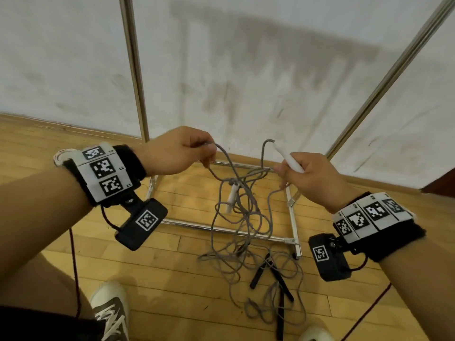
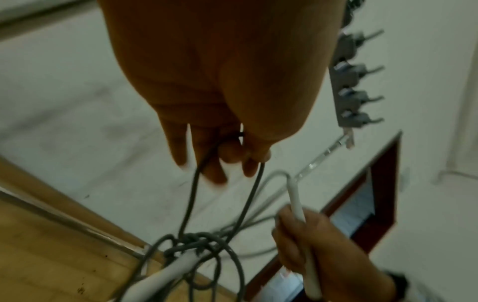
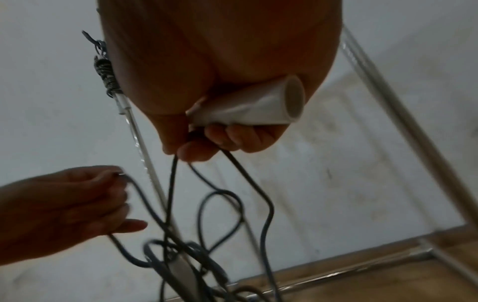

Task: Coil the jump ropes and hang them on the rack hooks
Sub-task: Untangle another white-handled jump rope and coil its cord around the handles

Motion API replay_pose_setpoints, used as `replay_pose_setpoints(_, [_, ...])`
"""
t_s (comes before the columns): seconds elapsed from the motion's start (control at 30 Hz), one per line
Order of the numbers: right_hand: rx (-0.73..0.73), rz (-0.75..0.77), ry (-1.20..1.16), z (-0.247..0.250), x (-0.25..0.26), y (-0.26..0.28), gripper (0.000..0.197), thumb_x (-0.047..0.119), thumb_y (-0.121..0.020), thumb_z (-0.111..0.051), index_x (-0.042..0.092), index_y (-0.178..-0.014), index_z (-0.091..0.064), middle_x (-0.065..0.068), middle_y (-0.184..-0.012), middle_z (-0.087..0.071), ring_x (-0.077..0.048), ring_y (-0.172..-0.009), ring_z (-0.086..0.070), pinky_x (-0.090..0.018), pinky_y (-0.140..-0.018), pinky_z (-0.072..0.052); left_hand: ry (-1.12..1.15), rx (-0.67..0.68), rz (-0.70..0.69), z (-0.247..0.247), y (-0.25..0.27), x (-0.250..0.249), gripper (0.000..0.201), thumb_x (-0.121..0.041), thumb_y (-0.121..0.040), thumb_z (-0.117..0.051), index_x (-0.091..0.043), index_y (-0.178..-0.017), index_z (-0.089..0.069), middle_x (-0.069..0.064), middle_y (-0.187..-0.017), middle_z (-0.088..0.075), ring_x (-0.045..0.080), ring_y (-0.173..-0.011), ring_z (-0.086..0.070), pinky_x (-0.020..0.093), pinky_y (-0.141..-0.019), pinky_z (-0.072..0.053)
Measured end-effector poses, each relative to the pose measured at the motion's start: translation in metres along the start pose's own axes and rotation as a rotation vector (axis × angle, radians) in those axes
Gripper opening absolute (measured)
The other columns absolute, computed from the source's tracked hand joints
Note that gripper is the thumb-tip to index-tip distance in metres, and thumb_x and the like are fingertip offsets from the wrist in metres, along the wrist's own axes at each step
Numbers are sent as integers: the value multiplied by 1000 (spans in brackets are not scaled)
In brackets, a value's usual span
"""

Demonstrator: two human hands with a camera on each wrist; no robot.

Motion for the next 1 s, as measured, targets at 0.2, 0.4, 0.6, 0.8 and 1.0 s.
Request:
replay_pose_setpoints(0.2, [62,20,-168,-35,38,1,21,36,-81,-77,27,-97,-69,1,-75,-69,-13,-65,-63,-33,-62,-51,-83,19,-87,-30,-9,-29,23,-33,-101,-52,-27,-84,-65,-9,-60,-53,4,-51,-47,11,-51,-37])
replay_pose_setpoints(0.4, [38,80,-256,-44,53,0,6,30,-85,-74,35,-84,-72,10,-56,-58,-4,-47,-46,-17,-48,-36,4,11,-178,-25,-5,-45,19,-23,-101,-54,-23,-94,-71,-22,-60,-55,0,-52,-47,9,-54,-37])
replay_pose_setpoints(0.6, [-13,90,-253,-38,58,2,4,28,-85,-74,27,-82,-74,-5,-64,-64,-11,-55,-49,-30,-55,-39,16,61,-167,-21,-2,-33,10,-29,-96,-63,-30,-89,-69,-10,-61,-54,3,-54,-47,18,-55,-41])
replay_pose_setpoints(0.8, [-158,116,-235,-4,60,-2,13,24,-87,-73,26,-74,-72,-5,-72,-72,-18,-65,-63,-30,-62,-50,-219,-81,25,-10,-7,8,10,-27,-99,-57,-22,-94,-64,2,-89,-67,22,-83,-63,30,-69,-49])
replay_pose_setpoints(1.0, [-130,102,-95,1,45,-2,21,27,-93,-65,27,-72,-68,-14,-70,-66,-27,-63,-56,-36,-57,-44,325,63,104,-32,-6,12,28,-21,-107,-42,-11,-91,-64,0,-85,-76,17,-98,-72,35,-98,-53])
Point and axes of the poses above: each hand's wrist, its own y-axis away from the middle knuckle, its own z-axis out of the back of the hand, x = y × z, the point moved 9 cm from there along -y, towards the middle knuckle
